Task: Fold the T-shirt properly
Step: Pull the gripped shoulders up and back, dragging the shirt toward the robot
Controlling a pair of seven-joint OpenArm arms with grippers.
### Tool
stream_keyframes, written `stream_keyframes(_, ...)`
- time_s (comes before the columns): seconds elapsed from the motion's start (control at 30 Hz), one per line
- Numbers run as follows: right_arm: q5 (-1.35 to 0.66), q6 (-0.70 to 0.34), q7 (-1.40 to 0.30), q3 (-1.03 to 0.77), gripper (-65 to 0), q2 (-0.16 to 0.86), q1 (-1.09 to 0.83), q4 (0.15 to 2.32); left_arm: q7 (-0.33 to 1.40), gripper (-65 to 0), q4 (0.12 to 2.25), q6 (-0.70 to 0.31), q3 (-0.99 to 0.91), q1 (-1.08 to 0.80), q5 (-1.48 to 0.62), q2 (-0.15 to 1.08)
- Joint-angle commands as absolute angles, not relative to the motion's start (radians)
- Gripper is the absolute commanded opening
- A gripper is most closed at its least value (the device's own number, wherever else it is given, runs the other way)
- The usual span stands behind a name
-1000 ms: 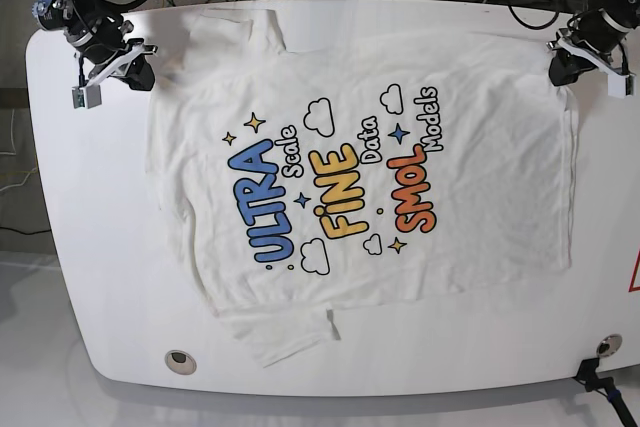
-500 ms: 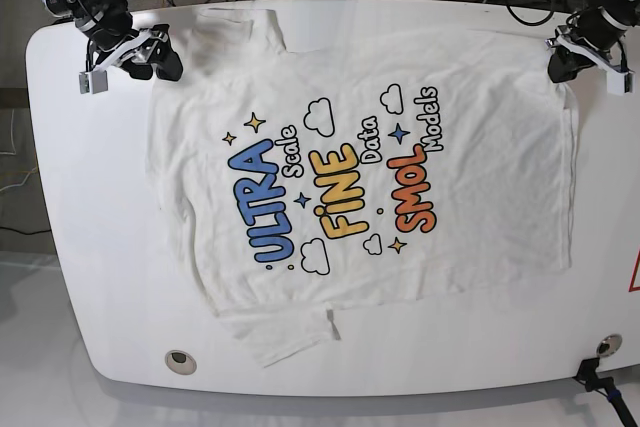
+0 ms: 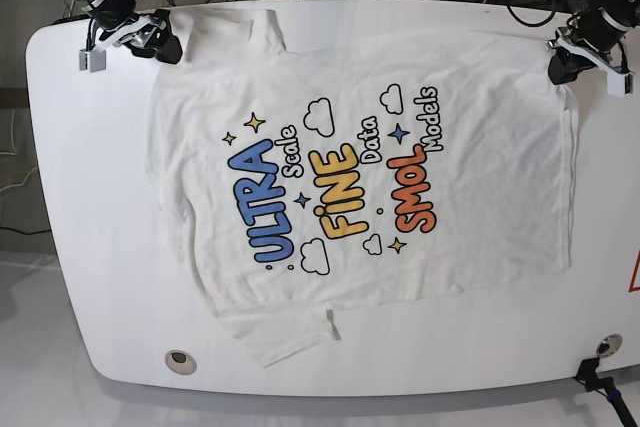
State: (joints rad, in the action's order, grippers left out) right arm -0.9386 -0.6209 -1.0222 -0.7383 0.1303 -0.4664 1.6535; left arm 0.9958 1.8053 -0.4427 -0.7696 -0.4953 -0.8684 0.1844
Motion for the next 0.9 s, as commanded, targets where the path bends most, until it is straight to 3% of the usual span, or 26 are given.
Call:
stream_keyframes(0.0,-0.952,-0.628,-0.997,-0.723,-24.1,0.15,-0.469,1.67,0.978,-62.3,1.819,-0.447,-0.774,-0.496,-0.888,0.199)
stream_keyframes(0.87,-0.946,-0.622,-0.995,-0.556,-24.3,0.114,-0.487,1.641,0.978,-62.3,1.819,-0.447,-0.776,-0.495,-0.886,0.199)
